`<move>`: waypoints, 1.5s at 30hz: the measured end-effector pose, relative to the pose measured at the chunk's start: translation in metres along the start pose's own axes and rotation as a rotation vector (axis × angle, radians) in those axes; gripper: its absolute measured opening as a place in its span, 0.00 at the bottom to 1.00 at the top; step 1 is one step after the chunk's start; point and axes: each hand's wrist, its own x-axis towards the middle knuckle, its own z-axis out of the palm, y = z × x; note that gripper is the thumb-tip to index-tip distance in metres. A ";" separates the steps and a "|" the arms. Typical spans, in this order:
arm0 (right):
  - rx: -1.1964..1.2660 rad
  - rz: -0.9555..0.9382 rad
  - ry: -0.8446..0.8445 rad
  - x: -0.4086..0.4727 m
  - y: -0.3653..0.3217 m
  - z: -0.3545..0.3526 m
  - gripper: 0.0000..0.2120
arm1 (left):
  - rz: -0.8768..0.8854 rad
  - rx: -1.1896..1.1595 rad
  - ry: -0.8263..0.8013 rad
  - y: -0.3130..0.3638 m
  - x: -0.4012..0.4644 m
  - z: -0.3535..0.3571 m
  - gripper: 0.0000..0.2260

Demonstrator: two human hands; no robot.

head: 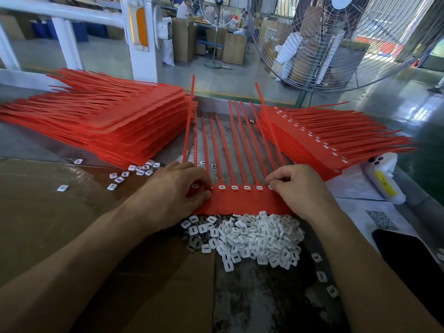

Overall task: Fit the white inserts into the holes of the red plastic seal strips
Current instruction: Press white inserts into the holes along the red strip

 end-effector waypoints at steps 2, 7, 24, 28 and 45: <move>0.011 -0.008 0.016 -0.001 0.000 0.000 0.09 | 0.000 0.001 -0.001 0.000 0.001 0.000 0.12; -0.045 -0.041 0.088 -0.010 0.002 -0.008 0.11 | 0.008 0.005 0.007 0.000 0.000 0.000 0.12; -0.503 -0.182 0.042 -0.029 -0.016 -0.007 0.12 | 0.008 0.006 0.011 0.001 0.000 0.000 0.13; -0.656 -0.215 0.030 -0.031 -0.025 -0.007 0.12 | -0.004 0.009 0.004 0.002 0.000 0.000 0.13; -0.333 -0.141 0.106 -0.030 -0.014 -0.008 0.12 | -0.009 -0.003 0.009 0.001 0.001 0.000 0.12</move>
